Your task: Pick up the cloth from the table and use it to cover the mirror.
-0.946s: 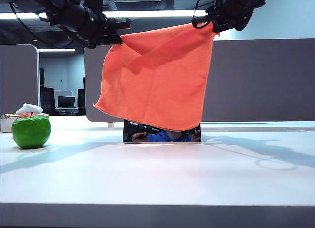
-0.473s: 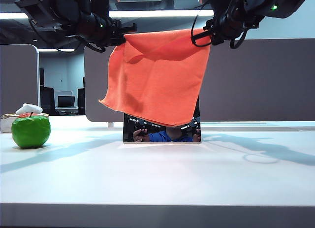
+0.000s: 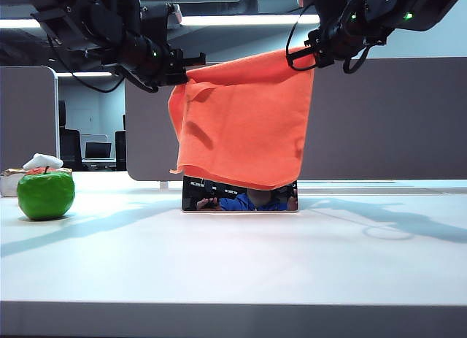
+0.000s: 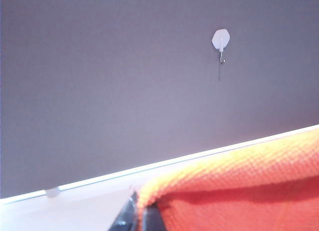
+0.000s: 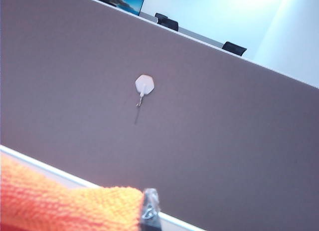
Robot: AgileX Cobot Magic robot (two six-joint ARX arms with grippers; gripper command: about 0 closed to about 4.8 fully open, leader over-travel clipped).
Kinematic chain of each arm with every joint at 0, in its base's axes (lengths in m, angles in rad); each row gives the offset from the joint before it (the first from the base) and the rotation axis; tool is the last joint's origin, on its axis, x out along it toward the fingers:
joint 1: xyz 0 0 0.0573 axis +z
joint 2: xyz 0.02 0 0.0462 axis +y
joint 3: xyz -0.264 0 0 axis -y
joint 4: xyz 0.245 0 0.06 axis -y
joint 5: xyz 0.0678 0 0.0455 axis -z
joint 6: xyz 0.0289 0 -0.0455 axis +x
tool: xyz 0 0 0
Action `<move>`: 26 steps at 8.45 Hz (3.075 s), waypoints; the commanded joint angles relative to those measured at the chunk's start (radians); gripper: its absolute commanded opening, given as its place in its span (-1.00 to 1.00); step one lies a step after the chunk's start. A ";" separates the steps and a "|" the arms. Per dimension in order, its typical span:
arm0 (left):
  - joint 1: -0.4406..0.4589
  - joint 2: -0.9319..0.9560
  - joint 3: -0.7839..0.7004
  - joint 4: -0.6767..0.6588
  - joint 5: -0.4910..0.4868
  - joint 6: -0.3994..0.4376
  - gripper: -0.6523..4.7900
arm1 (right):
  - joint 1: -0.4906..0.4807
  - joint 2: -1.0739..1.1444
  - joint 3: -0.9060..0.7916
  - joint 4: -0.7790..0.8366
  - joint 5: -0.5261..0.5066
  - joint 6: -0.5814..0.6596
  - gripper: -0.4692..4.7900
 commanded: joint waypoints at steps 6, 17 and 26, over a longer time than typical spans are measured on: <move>0.012 0.032 0.005 -0.021 -0.021 -0.017 0.14 | -0.022 0.119 0.134 -0.235 -0.016 0.001 -0.60; 0.050 -0.052 0.005 0.013 0.073 -0.016 -0.06 | -0.024 0.085 0.134 -0.417 -0.037 -0.065 -0.21; 0.082 -0.075 0.005 -0.250 0.561 0.047 0.17 | -0.057 0.065 0.135 -0.574 -0.104 0.003 -0.05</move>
